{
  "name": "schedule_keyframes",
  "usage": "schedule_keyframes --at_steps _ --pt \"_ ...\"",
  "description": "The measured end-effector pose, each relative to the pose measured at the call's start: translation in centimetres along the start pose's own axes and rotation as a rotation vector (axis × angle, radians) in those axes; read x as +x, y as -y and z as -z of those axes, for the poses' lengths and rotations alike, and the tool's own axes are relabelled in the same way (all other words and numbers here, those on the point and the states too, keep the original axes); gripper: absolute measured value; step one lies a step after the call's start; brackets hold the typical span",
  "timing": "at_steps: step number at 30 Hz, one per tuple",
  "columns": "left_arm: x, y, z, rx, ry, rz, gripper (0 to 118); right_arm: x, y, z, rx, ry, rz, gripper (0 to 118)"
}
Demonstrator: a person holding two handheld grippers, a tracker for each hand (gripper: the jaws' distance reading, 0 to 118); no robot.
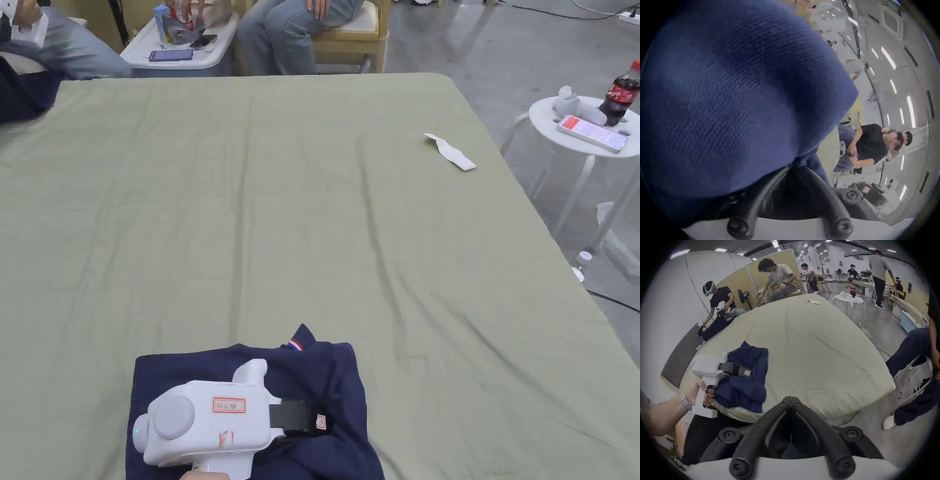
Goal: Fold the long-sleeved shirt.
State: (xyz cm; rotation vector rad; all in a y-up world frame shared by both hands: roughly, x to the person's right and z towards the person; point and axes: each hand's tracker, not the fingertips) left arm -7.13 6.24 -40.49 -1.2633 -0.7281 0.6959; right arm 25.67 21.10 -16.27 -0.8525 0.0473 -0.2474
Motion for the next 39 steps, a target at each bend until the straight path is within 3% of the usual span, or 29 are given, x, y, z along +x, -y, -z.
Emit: schedule_keyframes --at_steps 7,8,11,13,17,20,25,33,36,39 --pt "4.8 -0.1 -2.1 -0.057 -0.136 -0.058 0 -1.0 -1.1 -0.1 0.02 -0.021 -0.023 1" --pt "6.1 -0.1 -3.4 -0.015 -0.141 0.004 0 -1.3 -1.3 -0.5 0.028 -0.022 -0.023 1" --pt "7.4 0.5 -9.3 0.107 0.147 -0.016 0 -1.8 -1.7 -1.5 0.066 -0.044 -0.025 1" --pt "9.1 2.3 -14.7 0.226 0.239 0.007 0 -2.3 -2.0 -1.8 0.086 -0.054 -0.028 1" --pt "7.2 5.2 -23.7 0.478 0.176 0.024 0 -3.9 -2.9 -1.8 0.118 -0.084 -0.015 1" --pt "4.7 8.2 -28.2 0.549 0.096 0.021 0 -5.8 -3.4 -1.4 0.138 -0.167 -0.061 1" --pt "-1.6 11.2 -29.5 0.574 0.048 -0.202 0 -9.5 -4.1 0.1 0.109 -0.22 -0.165 1" --pt "-2.1 9.9 -27.5 0.53 0.052 -0.166 0 -14.0 -9.3 5.1 0.063 -0.258 -0.295 1" --pt "-3.0 8.3 -26.8 0.52 0.003 -0.179 0 -15.6 -11.1 11.2 -0.095 -0.314 -0.319 1" --pt "-4.6 7.5 -26.1 0.512 -0.003 -0.202 0 -17.3 -9.8 17.5 -0.255 -0.256 -0.42 1"
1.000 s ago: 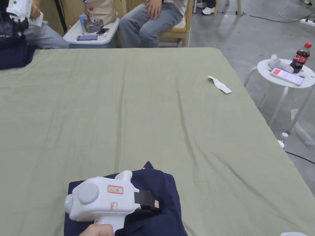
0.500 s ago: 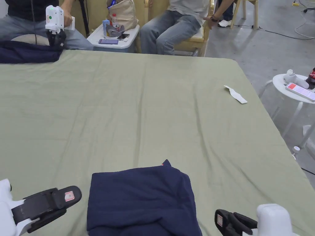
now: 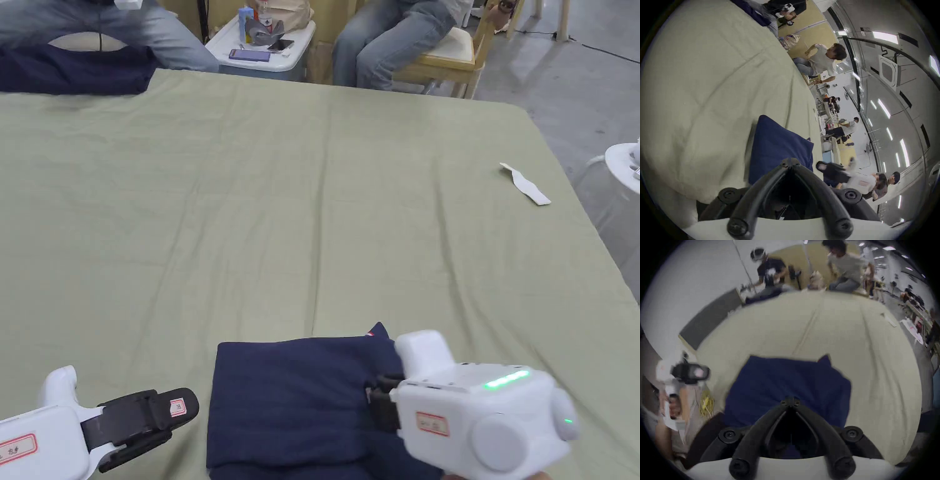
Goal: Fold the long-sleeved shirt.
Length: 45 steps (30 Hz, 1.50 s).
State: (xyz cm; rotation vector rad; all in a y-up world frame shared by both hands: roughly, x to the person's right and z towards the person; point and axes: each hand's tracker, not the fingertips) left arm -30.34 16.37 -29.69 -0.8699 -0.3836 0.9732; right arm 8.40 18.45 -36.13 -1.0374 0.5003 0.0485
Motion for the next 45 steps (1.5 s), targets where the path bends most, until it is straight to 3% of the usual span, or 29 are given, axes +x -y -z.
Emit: schedule_keyframes --at_steps 3,5,7,12,13,16,17,21,24,25,27,34,36,37,38,39,40,41,42,43,45 --pt "-0.9 -0.3 0.4 -0.006 -0.03 -0.002 0 0.3 1.7 6.0 -0.202 0.085 -0.02 1" --pt "-1.6 -0.4 0.7 -0.017 -0.029 -0.022 0 0.6 1.8 4.9 -0.072 0.065 0.036 1" --pt "-1.6 -0.2 0.9 -0.027 -0.025 -0.031 0 1.2 2.0 4.8 -0.111 0.042 0.109 1" --pt "-2.0 -1.2 2.2 -0.054 -0.166 -0.003 2 1.4 2.3 4.7 -0.095 0.031 0.1 1" --pt "-2.2 -1.5 2.3 -0.055 -0.183 0.005 16 1.4 2.4 4.8 -0.092 0.033 0.099 1" --pt "-4.0 -2.7 2.8 -0.096 -0.087 -0.05 100 1.3 2.6 5.0 -0.085 0.044 0.096 1" --pt "-5.0 -3.1 3.4 -0.139 -0.03 -0.108 106 1.2 2.7 5.1 -0.083 0.048 0.093 1" --pt "-7.5 -3.9 5.3 -0.183 0.184 -0.244 106 1.1 3.0 4.9 -0.063 0.053 0.095 1" --pt "-8.9 -4.1 7.3 -0.363 0.165 -0.134 106 1.0 2.9 4.9 -0.062 0.052 0.101 1" --pt "-8.3 -4.3 8.3 -0.357 0.243 -0.149 106 1.0 2.9 4.9 -0.061 0.052 0.103 1" --pt "-7.6 -3.7 10.8 -0.39 0.255 -0.189 106 1.0 3.0 4.8 -0.057 0.05 0.106 1" --pt "-3.1 -1.9 16.1 -0.465 0.218 0.072 105 1.5 3.5 4.5 -0.03 0.03 0.146 1" --pt "-3.9 -2.1 15.7 -0.446 0.193 -0.001 91 1.7 3.5 4.6 -0.03 0.024 0.148 1" --pt "-4.4 -2.2 15.3 -0.448 0.132 -0.004 47 1.8 3.6 4.6 -0.027 0.021 0.149 1" --pt "-4.8 -2.0 16.0 -0.439 0.061 -0.004 20 1.9 3.7 4.6 -0.023 0.018 0.154 1" --pt "-6.6 -1.9 16.2 -0.477 -0.032 -0.025 20 2.0 3.8 4.6 -0.018 0.008 0.161 1" --pt "-7.6 -1.7 15.7 -0.472 0.132 -0.203 19 1.9 3.9 4.7 -0.014 0.013 0.164 1" --pt "-6.2 -1.5 15.7 -0.463 0.096 -0.103 19 1.9 3.9 4.7 -0.011 0.008 0.166 1" --pt "-2.8 -0.8 15.5 -0.463 0.086 -0.089 19 2.0 3.9 4.7 -0.011 0.009 0.167 1" --pt "-1.7 -0.8 15.3 -0.453 -0.023 0.042 19 1.8 3.8 4.5 -0.01 0.008 0.167 1" --pt "0.2 -0.1 15.1 -0.443 -0.099 0.137 19 1.9 3.8 4.5 -0.01 0.003 0.168 1"
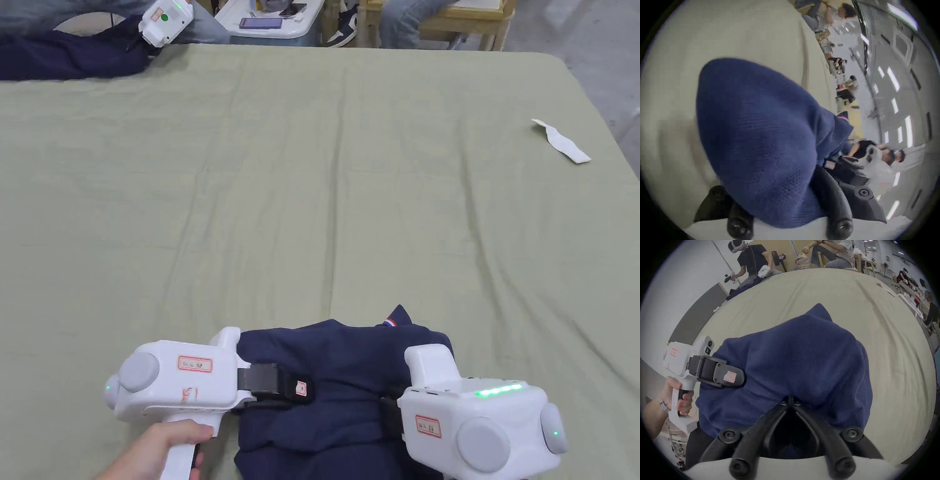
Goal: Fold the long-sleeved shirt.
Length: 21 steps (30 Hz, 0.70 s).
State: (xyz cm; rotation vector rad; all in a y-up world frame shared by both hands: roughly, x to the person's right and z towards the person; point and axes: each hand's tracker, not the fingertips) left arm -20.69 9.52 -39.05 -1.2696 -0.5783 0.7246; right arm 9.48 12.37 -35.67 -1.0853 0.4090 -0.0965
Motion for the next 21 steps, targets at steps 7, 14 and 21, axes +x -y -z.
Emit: schedule_keyframes --at_steps 7,14,21 --pt "3.7 -1.3 -2.7 0.031 -0.167 0.192 19 -1.5 0.6 -5.8 0.263 -0.157 -0.095 1" --pt "2.4 -3.0 -11.9 0.039 -0.326 0.26 19 -6.7 -3.2 -10.3 0.399 -0.24 -0.139 1" --pt "-5.5 -5.1 -24.7 0.059 -0.686 0.162 19 -12.5 -5.5 -11.4 0.392 -0.312 -0.206 1"
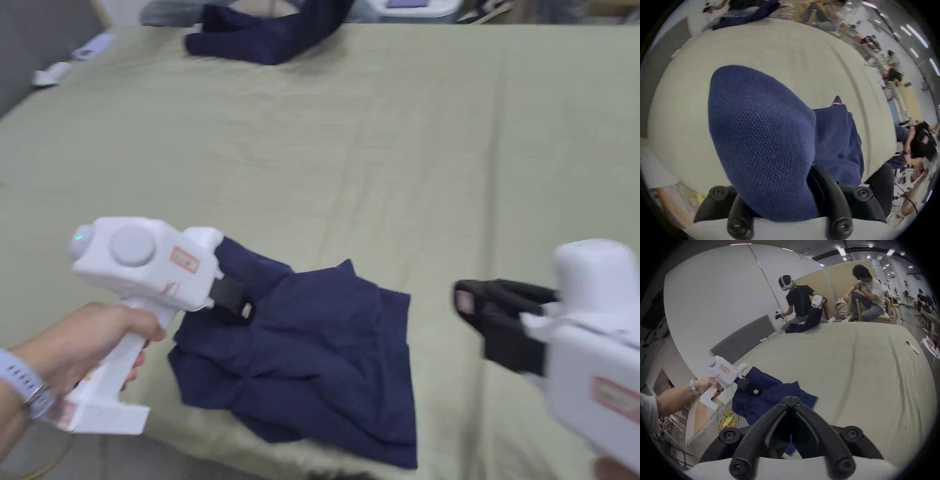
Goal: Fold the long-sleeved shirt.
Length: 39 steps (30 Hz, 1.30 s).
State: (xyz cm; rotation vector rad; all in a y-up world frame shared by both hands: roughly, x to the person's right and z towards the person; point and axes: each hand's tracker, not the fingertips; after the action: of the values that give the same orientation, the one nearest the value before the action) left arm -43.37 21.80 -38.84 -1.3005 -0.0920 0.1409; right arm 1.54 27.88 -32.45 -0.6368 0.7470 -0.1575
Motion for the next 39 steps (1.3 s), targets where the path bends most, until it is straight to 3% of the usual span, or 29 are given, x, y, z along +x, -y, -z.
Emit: schedule_keyframes --at_steps 3,6,11,12,15,18,21,23,25,26,29,32,33,35,39 --pt "-6.1 -0.6 -1.7 -0.057 -0.048 -0.072 19 -1.1 -0.6 1.4 -0.018 -0.036 0.02 1" --pt "-10.4 -1.9 -3.1 -0.095 -0.213 -0.058 19 -2.0 -1.0 3.0 -0.037 -0.072 0.027 1" --pt "-15.1 -4.0 -4.3 -0.104 -0.357 -0.038 19 -2.3 -1.6 5.2 -0.082 -0.028 -0.024 1" --pt "-15.4 -4.1 -4.1 -0.109 -0.395 -0.027 22 -2.1 -1.7 5.5 -0.089 -0.019 -0.025 1" --pt "-18.0 -5.1 -3.5 -0.134 -0.553 -0.023 56 -1.2 -1.6 5.9 -0.099 0.013 -0.01 1" --pt "-21.3 -4.8 -4.1 -0.099 -0.705 -0.043 57 -0.1 -1.0 5.5 -0.126 0.08 -0.003 1" --pt "-20.7 -3.3 -6.9 0.0 -0.746 -0.155 56 0.8 -0.3 4.6 -0.139 0.145 -0.017 1" --pt "-19.5 -2.2 -8.8 0.109 -0.575 -0.221 46 1.5 -0.1 3.8 -0.142 0.173 -0.015 1" --pt "-18.5 -0.9 -9.7 0.145 -0.344 -0.245 18 2.5 0.0 2.5 -0.131 0.192 0.005 1" --pt "-16.9 0.2 -10.0 0.174 -0.259 -0.219 11 2.7 -0.1 1.5 -0.109 0.21 0.011 1" --pt "-10.2 3.1 -10.9 0.287 -0.232 -0.18 6 3.4 0.0 -1.6 -0.059 0.256 0.035 1" --pt "-1.8 5.7 -10.8 0.395 -0.113 -0.263 3 3.7 1.2 -4.9 -0.019 0.33 0.05 1" --pt "1.3 6.6 -10.4 0.441 -0.046 -0.232 3 3.4 1.5 -5.8 -0.023 0.334 0.061 1" --pt "7.9 7.8 -9.1 0.451 0.035 -0.025 3 3.6 2.4 -7.4 -0.021 0.364 0.077 1" --pt "18.5 9.1 -6.0 0.405 0.069 0.031 3 4.0 4.8 -10.1 -0.026 0.44 0.077 1"
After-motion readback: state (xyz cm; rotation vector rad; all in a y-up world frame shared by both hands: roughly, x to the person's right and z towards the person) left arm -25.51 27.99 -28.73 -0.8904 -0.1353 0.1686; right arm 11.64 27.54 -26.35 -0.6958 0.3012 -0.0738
